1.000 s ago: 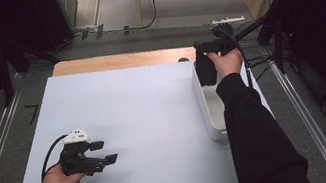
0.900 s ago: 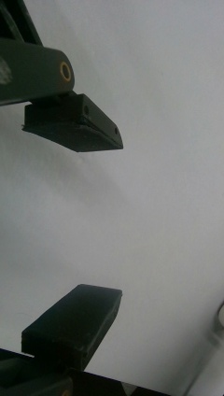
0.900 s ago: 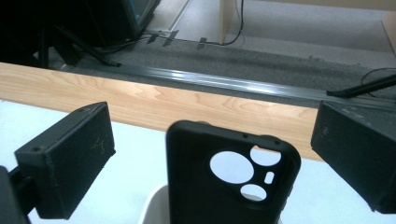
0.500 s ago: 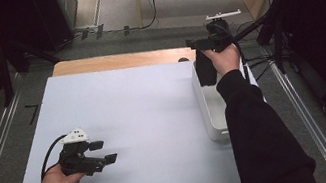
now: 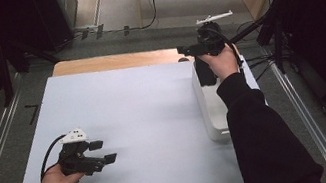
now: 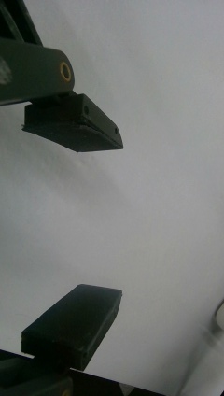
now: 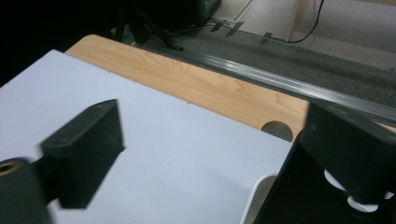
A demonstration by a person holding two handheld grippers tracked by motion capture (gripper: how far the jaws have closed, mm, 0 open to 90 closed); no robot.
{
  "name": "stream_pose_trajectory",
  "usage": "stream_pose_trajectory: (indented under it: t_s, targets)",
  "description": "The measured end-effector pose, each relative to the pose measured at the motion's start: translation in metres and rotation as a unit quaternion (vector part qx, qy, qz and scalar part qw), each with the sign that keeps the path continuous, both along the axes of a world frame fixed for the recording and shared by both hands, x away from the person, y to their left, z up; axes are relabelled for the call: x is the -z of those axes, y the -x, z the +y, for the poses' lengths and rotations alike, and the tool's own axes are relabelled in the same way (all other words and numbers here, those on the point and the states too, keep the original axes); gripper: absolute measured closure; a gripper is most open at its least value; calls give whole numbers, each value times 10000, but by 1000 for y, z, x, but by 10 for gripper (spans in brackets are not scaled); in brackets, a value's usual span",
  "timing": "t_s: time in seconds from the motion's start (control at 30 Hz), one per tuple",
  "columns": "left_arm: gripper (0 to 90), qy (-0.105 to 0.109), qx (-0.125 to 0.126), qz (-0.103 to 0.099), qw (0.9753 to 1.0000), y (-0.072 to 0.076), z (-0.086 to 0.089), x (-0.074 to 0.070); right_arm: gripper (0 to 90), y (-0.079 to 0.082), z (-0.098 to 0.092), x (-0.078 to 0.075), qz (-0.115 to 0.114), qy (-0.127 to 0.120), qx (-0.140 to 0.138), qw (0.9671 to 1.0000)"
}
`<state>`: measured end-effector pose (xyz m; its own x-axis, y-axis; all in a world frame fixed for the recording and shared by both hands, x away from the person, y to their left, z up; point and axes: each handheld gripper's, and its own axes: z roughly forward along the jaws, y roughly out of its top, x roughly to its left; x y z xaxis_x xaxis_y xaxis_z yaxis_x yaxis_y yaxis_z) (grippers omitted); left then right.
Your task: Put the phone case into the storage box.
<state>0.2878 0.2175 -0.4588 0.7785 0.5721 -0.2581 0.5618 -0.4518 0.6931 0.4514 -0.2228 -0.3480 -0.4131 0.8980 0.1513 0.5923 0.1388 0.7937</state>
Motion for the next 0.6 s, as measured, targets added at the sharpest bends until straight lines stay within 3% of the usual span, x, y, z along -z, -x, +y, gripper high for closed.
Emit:
stream_pose_trajectory:
  t_s: [0.27,0.6]
  targets:
    - [231,0,-4,14,10000,0,0,0,76,17,11,1,23,-83,-322,9994]
    - [231,15,-14,8,10000,0,0,0,76,36,24,6,33,-13,-450,9990]
